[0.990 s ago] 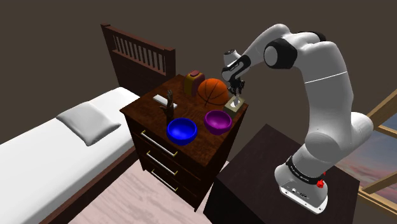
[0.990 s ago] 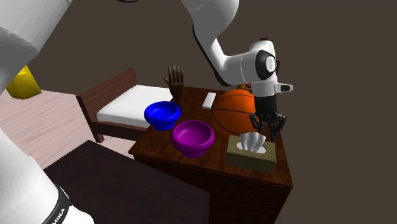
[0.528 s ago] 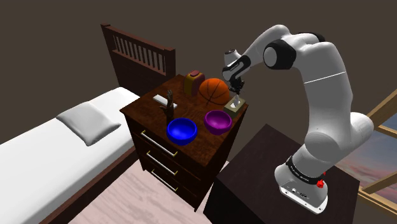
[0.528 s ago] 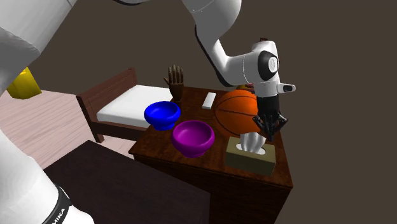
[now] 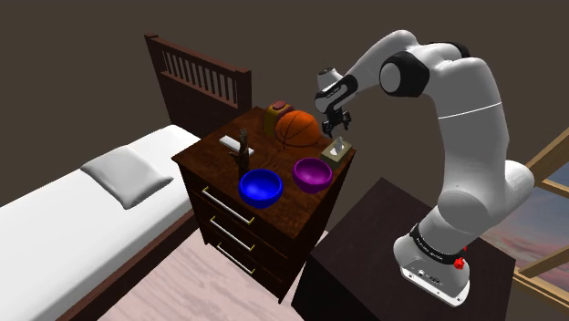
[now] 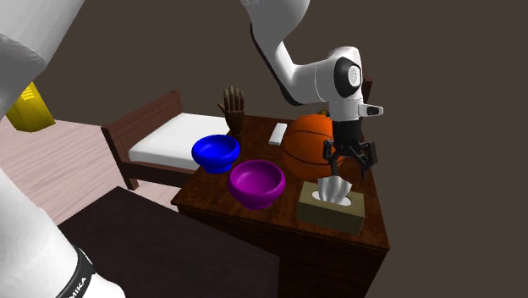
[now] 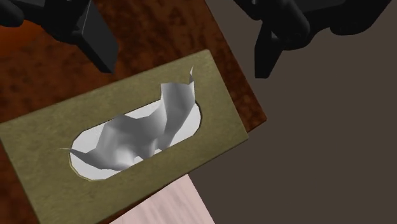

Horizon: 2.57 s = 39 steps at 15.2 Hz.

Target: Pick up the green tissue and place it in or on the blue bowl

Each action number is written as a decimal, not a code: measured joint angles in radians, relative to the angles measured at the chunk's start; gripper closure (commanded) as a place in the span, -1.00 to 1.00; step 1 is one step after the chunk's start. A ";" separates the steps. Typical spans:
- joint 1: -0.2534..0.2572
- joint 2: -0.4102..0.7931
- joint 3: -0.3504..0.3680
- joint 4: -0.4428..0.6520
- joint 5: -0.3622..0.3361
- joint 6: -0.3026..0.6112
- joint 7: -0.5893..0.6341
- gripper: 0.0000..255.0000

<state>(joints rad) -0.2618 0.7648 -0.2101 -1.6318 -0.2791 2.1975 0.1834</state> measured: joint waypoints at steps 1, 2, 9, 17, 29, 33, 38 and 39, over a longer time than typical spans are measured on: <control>-0.002 0.007 0.000 0.001 0.001 0.005 0.001 -1.00; -0.003 0.011 0.000 -0.004 0.000 0.013 0.002 -1.00; -0.014 0.043 -0.003 -0.015 -0.003 0.057 0.005 -1.00; -0.015 0.040 -0.005 -0.013 -0.004 0.057 0.005 1.00; -0.011 -0.009 -0.006 -0.031 -0.005 0.024 -0.007 1.00; -0.008 -0.050 -0.008 -0.041 -0.005 -0.006 -0.017 1.00; -0.003 -0.099 -0.010 -0.048 -0.006 -0.046 -0.029 1.00; -0.003 -0.105 -0.010 -0.046 -0.006 -0.054 -0.031 1.00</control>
<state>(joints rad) -0.2646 0.6596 -0.2205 -1.6774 -0.2851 2.1430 0.1522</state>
